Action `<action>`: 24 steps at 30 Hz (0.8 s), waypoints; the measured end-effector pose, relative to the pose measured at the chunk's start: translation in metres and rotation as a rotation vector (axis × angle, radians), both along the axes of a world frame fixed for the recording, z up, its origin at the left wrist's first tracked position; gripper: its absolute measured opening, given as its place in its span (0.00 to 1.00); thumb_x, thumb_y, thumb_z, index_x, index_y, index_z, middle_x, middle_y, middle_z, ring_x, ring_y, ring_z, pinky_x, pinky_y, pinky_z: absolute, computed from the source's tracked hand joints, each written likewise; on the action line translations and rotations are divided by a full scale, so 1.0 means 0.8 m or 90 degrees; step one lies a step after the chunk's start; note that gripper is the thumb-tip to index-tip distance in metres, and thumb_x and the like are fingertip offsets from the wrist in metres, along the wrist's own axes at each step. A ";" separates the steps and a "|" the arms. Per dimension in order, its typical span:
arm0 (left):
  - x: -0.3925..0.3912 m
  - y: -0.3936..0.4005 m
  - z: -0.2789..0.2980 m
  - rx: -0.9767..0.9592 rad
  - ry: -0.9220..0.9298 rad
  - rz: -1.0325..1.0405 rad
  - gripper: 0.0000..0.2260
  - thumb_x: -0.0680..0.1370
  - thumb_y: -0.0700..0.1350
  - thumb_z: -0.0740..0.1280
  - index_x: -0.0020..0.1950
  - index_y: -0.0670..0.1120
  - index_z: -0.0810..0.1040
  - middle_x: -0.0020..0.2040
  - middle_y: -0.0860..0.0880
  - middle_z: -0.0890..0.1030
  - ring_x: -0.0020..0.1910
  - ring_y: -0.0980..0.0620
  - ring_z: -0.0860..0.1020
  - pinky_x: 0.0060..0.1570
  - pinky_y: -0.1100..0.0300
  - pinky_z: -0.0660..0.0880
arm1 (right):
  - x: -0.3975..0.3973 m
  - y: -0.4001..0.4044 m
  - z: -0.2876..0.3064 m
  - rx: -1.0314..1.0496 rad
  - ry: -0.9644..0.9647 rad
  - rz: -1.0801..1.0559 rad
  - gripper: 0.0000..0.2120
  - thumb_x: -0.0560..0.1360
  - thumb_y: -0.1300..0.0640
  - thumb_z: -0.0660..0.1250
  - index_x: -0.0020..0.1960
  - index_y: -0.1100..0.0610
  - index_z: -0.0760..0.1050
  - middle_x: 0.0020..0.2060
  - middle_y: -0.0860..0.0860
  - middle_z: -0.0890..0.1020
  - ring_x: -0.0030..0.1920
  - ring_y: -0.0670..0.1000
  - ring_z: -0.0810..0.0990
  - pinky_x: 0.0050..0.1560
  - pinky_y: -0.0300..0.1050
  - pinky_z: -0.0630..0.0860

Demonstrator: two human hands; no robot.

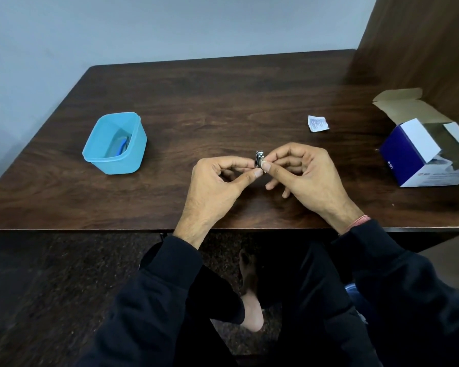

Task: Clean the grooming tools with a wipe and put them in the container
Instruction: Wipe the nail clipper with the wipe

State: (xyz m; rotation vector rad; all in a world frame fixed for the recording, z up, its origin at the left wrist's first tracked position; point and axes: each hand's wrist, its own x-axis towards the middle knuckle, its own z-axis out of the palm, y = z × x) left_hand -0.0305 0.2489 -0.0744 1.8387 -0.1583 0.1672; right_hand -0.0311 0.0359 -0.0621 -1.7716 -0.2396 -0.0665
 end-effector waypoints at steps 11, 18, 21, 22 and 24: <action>-0.005 0.000 0.008 -0.031 -0.020 0.083 0.06 0.75 0.47 0.85 0.51 0.52 0.93 0.48 0.55 0.90 0.44 0.52 0.87 0.48 0.48 0.83 | 0.001 0.008 -0.003 -0.001 -0.006 -0.021 0.02 0.81 0.58 0.78 0.51 0.54 0.85 0.43 0.53 0.90 0.39 0.57 0.91 0.29 0.42 0.80; -0.021 0.056 0.040 -0.014 -0.059 0.274 0.07 0.72 0.51 0.87 0.47 0.58 0.93 0.54 0.59 0.86 0.51 0.60 0.85 0.55 0.58 0.82 | -0.001 0.060 0.014 0.064 -0.025 0.001 0.02 0.82 0.58 0.77 0.53 0.56 0.86 0.46 0.54 0.91 0.39 0.55 0.90 0.30 0.42 0.81; -0.021 0.130 0.070 0.011 -0.078 0.417 0.07 0.71 0.52 0.87 0.45 0.58 0.92 0.55 0.57 0.85 0.56 0.63 0.84 0.62 0.60 0.81 | 0.006 0.093 0.019 0.075 -0.003 0.036 0.03 0.82 0.57 0.77 0.52 0.57 0.86 0.46 0.54 0.91 0.39 0.55 0.90 0.30 0.42 0.80; -0.018 0.157 0.081 0.043 -0.081 0.466 0.07 0.71 0.53 0.87 0.45 0.58 0.92 0.55 0.57 0.85 0.57 0.62 0.84 0.64 0.58 0.81 | 0.009 0.103 0.019 0.074 0.005 0.045 0.03 0.82 0.58 0.77 0.52 0.57 0.86 0.46 0.54 0.91 0.40 0.55 0.90 0.30 0.43 0.80; -0.010 0.206 0.103 0.137 -0.060 0.548 0.07 0.70 0.58 0.85 0.43 0.59 0.92 0.52 0.59 0.84 0.59 0.58 0.83 0.63 0.54 0.81 | 0.014 0.124 0.017 0.077 0.019 0.060 0.02 0.82 0.58 0.77 0.52 0.56 0.86 0.46 0.53 0.91 0.40 0.57 0.90 0.31 0.43 0.80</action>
